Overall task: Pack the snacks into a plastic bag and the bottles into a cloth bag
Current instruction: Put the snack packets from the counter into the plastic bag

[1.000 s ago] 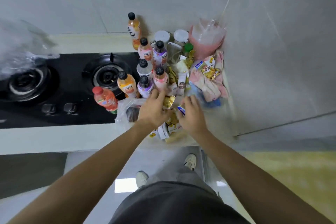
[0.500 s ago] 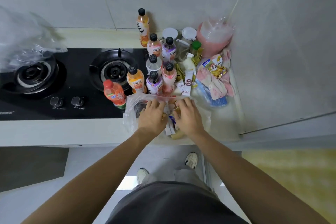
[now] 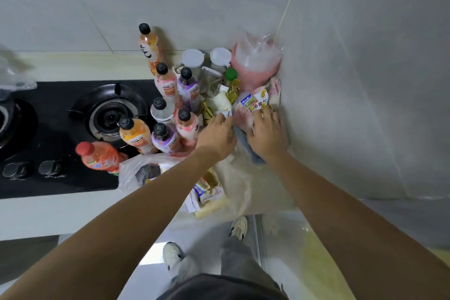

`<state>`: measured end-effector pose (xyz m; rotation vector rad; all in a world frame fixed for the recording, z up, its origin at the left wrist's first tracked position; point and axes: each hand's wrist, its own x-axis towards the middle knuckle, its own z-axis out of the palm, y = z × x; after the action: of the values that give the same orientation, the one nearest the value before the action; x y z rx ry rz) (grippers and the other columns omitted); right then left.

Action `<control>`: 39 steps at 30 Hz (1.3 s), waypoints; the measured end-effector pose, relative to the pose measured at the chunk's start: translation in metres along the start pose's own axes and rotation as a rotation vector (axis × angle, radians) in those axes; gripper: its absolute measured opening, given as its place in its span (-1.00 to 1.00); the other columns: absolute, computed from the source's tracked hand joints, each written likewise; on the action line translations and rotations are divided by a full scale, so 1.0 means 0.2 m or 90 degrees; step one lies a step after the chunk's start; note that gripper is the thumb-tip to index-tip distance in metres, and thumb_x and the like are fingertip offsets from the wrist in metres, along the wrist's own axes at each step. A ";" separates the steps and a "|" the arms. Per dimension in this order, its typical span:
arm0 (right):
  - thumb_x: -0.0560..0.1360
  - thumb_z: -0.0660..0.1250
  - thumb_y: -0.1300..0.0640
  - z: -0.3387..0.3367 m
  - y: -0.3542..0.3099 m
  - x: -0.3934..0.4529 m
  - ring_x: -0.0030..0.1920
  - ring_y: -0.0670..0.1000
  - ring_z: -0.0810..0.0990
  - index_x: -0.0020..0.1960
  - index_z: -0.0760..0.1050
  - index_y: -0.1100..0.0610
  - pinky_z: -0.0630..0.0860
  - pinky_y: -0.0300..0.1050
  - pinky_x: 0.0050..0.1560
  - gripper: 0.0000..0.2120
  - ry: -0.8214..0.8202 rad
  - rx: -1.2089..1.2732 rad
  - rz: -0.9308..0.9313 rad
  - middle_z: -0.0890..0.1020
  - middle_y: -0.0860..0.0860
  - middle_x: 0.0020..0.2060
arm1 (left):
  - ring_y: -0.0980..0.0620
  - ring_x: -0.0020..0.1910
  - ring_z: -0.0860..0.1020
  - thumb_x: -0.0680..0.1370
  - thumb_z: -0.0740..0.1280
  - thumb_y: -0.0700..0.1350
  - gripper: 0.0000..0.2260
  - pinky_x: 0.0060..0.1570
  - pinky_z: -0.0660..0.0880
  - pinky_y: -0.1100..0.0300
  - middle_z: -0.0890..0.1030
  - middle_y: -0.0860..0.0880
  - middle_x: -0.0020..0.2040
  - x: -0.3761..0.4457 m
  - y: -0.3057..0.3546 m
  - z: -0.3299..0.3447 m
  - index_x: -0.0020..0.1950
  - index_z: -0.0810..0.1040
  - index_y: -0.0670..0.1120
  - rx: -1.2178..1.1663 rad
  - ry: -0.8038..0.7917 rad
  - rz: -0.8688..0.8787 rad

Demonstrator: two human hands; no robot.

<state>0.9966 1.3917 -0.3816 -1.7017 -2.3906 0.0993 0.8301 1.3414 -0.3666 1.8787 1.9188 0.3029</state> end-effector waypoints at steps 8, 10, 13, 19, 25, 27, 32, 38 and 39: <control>0.47 0.31 0.13 0.15 0.19 0.35 0.34 0.32 0.45 0.40 0.44 0.25 0.45 0.19 0.29 -0.49 -0.018 0.145 0.122 0.45 0.28 0.40 | -0.19 0.38 0.39 0.63 0.22 -0.02 -0.50 0.20 0.50 -0.11 0.36 -0.15 0.44 0.57 0.15 0.13 0.58 0.25 0.04 -0.017 -0.016 -0.001; 0.48 0.30 0.22 0.21 0.23 0.39 0.40 0.29 0.43 0.37 0.44 0.21 0.49 0.16 0.22 -0.55 -0.043 0.173 0.120 0.44 0.26 0.42 | -0.22 0.38 0.39 0.63 0.26 0.01 -0.48 0.16 0.51 -0.11 0.34 -0.15 0.46 0.66 0.16 0.19 0.58 0.26 0.06 -0.012 -0.017 0.008; 0.54 0.28 0.23 0.29 0.29 0.36 0.45 0.26 0.39 0.35 0.45 0.18 0.53 0.15 0.19 -0.62 -0.051 0.169 0.086 0.43 0.23 0.44 | -0.25 0.33 0.40 0.58 0.31 -0.09 -0.51 0.09 0.54 -0.09 0.33 -0.17 0.45 0.72 0.14 0.29 0.51 0.34 0.05 0.024 -0.037 0.020; 0.51 0.38 0.12 0.30 0.31 0.33 0.46 0.20 0.41 0.30 0.49 0.11 0.50 0.02 0.21 -0.63 -0.011 0.210 0.063 0.42 0.16 0.48 | -0.23 0.25 0.42 0.59 0.31 -0.17 -0.67 -0.07 0.50 -0.04 0.40 -0.20 0.23 0.70 0.14 0.32 0.36 0.46 -0.06 0.039 0.017 0.012; 0.52 0.21 -0.07 0.18 0.26 0.25 -0.02 0.22 0.54 0.16 0.48 0.18 0.53 0.11 -0.18 -0.63 0.086 0.216 0.068 0.50 0.16 0.11 | -0.21 0.17 0.45 0.63 0.23 -0.16 -0.66 -0.16 0.43 0.01 0.41 -0.18 0.18 0.51 0.13 0.19 0.41 0.42 -0.07 -0.007 0.050 0.034; 0.50 0.21 -0.03 0.14 0.23 0.20 -0.08 0.23 0.52 0.10 0.48 0.21 0.45 0.05 -0.23 -0.66 0.112 0.197 0.074 0.49 0.19 0.03 | -0.22 0.11 0.47 0.62 0.24 -0.17 -0.64 -0.12 0.51 -0.04 0.41 -0.19 0.15 0.39 0.12 0.15 0.43 0.41 -0.08 -0.019 0.056 0.045; 0.43 0.37 0.32 0.04 0.21 0.08 -0.03 0.31 0.54 0.13 0.49 0.20 0.49 0.15 -0.14 -0.72 0.088 0.127 0.177 0.48 0.19 0.05 | -0.20 0.01 0.49 0.61 0.28 -0.14 -0.78 -0.16 0.53 -0.09 0.38 -0.14 0.08 0.04 0.02 0.07 0.24 0.45 -0.11 -0.039 0.075 0.066; 0.42 0.40 0.24 -0.12 -0.06 -0.20 0.05 0.25 0.54 0.09 0.51 0.14 0.50 0.11 -0.04 -0.75 0.111 0.249 0.134 0.55 0.15 0.04 | -0.19 -0.07 0.50 0.57 0.32 -0.16 -0.87 -0.21 0.55 -0.10 0.39 -0.13 0.11 -0.37 -0.14 0.00 0.08 0.44 -0.11 -0.052 0.096 0.062; 0.44 0.42 0.26 -0.12 -0.14 -0.27 0.09 0.19 0.52 0.09 0.51 0.15 0.46 0.05 -0.02 -0.76 0.097 0.282 0.123 0.55 0.12 0.04 | -0.18 -0.05 0.50 0.56 0.33 -0.16 -0.86 -0.17 0.56 -0.10 0.39 -0.12 0.11 -0.44 -0.18 -0.01 0.09 0.46 -0.11 -0.052 0.097 0.053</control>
<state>0.9933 1.3297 -0.3595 -1.6478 -1.9118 0.4719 0.7949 1.2534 -0.3680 1.9342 1.8956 0.5576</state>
